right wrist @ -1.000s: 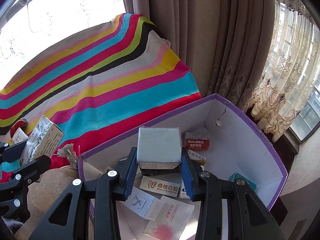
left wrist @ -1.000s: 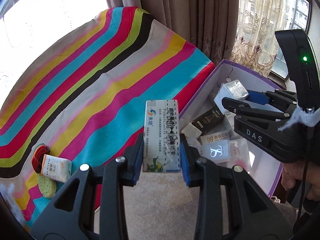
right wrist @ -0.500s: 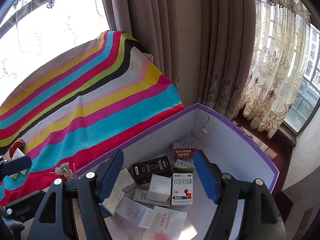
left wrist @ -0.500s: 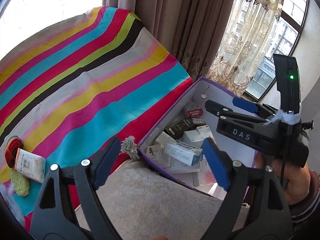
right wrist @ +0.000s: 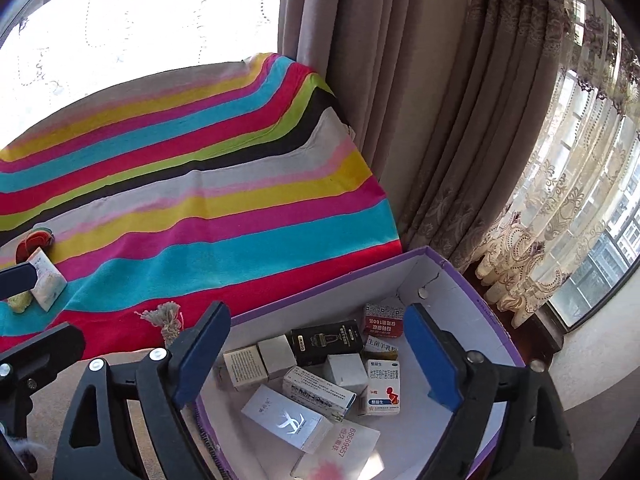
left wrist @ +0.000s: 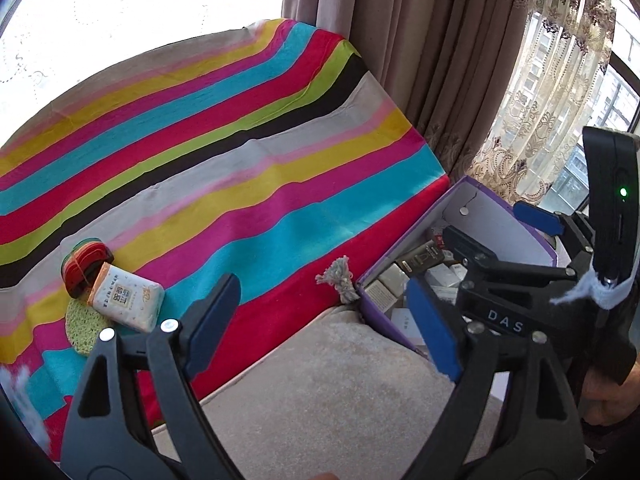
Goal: Organize objects
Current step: 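Move both open grippers back over the sponge and tissue pack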
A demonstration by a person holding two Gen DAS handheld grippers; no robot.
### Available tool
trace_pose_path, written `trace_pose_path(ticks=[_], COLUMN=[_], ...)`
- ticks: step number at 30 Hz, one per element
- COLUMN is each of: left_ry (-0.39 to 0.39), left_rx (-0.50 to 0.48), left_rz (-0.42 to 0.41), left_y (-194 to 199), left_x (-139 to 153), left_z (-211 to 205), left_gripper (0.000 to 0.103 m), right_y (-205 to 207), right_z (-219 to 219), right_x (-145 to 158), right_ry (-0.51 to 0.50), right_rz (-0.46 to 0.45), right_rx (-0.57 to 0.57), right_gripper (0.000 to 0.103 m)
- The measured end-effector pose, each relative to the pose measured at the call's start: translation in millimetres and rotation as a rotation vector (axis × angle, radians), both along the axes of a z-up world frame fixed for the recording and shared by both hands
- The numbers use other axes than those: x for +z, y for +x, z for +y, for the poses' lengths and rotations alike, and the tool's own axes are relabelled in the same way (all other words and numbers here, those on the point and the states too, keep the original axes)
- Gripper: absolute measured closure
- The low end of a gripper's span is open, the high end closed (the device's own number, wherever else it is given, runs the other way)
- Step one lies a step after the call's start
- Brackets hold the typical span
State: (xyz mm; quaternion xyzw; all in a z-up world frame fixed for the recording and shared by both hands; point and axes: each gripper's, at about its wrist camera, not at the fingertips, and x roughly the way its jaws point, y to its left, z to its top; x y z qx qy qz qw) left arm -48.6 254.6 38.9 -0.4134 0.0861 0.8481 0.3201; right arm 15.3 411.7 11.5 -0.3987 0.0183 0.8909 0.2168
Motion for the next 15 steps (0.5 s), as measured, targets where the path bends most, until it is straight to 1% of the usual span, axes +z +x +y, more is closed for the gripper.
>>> trace_pose_path(ticks=[4,6,9,10,12,15], left_ry=[0.064,0.073,0.079,0.084,0.107,0.181], left_rx=[0.060,0.093,0.160,0.188,0.246,0.339], left_rz=[-0.004,0.006,0.026,0.025,-0.013,-0.091], left_y=[-13,-19,-31,-38,-55,-79], left_x=[4,7,11,12,11,4], left_z=[-29,-40,-63,-73,-97,-141], left_gripper=[0.016,0.016,0.017,0.017,0.017,0.017], right_y=[-11,-16,-25,-29,-38,-55], right_z=[-31,-42,-56,-63,-81,-109], right_x=[5,7,11,12,14,11], right_ry=[0.020,-0.017,-0.108,-0.112,-0.092,-0.084], right_rz=[-0.019,-0.020,-0.009,-0.010,-0.019,-0.052], right_rx=[0.091,0.139,0.215,0.238,0.287,0.385], right_gripper=[0.014,0.014,0.014,0.014,0.014,0.013])
